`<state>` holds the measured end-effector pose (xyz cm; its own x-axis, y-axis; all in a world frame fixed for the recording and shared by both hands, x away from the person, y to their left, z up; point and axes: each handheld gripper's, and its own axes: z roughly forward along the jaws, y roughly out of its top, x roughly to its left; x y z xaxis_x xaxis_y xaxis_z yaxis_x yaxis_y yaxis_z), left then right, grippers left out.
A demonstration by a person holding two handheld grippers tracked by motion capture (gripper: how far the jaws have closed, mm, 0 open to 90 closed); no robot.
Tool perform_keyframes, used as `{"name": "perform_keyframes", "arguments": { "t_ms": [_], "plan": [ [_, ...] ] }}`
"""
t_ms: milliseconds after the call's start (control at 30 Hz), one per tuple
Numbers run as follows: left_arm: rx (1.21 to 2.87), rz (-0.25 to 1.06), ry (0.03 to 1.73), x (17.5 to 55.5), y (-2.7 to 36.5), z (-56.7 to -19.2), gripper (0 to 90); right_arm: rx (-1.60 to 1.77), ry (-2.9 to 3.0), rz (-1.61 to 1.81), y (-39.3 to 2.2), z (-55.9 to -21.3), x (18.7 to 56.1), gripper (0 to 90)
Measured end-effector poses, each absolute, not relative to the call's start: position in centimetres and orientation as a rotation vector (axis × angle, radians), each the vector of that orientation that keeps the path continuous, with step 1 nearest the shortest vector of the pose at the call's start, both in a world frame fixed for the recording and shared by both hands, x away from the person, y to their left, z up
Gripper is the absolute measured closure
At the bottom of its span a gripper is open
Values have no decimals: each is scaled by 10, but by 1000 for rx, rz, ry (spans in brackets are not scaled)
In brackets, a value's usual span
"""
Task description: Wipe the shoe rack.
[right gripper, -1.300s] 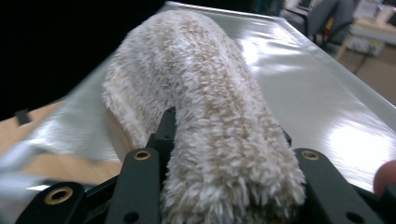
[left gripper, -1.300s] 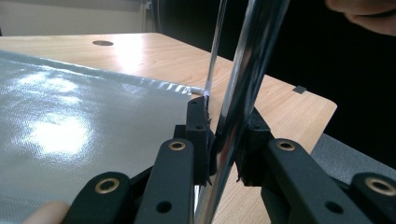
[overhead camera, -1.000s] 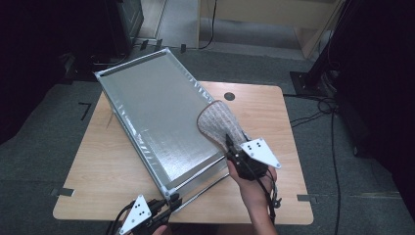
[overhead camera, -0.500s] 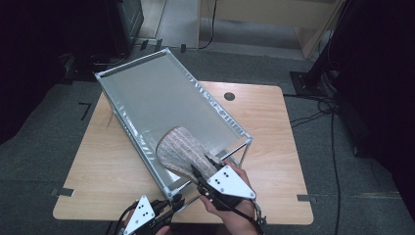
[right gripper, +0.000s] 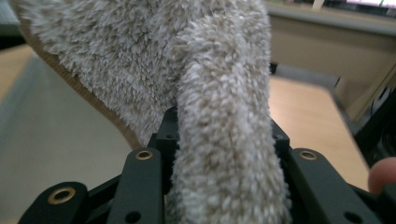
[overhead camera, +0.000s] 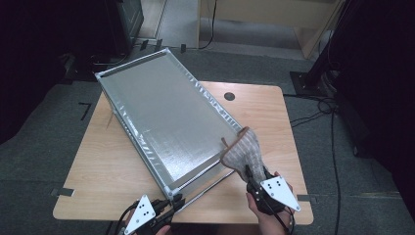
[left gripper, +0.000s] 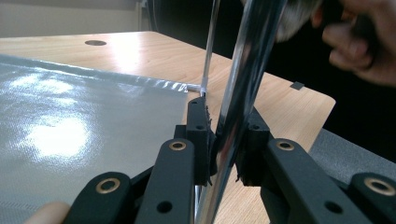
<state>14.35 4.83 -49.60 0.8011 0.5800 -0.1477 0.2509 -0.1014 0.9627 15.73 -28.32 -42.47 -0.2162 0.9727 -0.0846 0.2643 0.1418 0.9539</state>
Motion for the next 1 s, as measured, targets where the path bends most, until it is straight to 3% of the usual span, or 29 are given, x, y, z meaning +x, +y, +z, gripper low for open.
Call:
{"name": "perform_keyframes", "arguments": {
  "t_ms": [433, 533, 733, 1000],
  "plan": [
    [1696, 307, 651, 143, 51, -494, 764, 1223, 2036, 887, -225, -517, 174, 623],
    [1683, 285, 637, 140, 59, -492, 705, 1218, 2030, 842, -227, -517, 179, 626],
    [1690, 262, 650, 142, 55, -492, 779, 1241, 2041, 860, -240, -518, 185, 626],
    [1715, 249, 609, 138, 32, -492, 796, 1278, 2056, 876, -256, -517, 192, 627]
  ]
}}
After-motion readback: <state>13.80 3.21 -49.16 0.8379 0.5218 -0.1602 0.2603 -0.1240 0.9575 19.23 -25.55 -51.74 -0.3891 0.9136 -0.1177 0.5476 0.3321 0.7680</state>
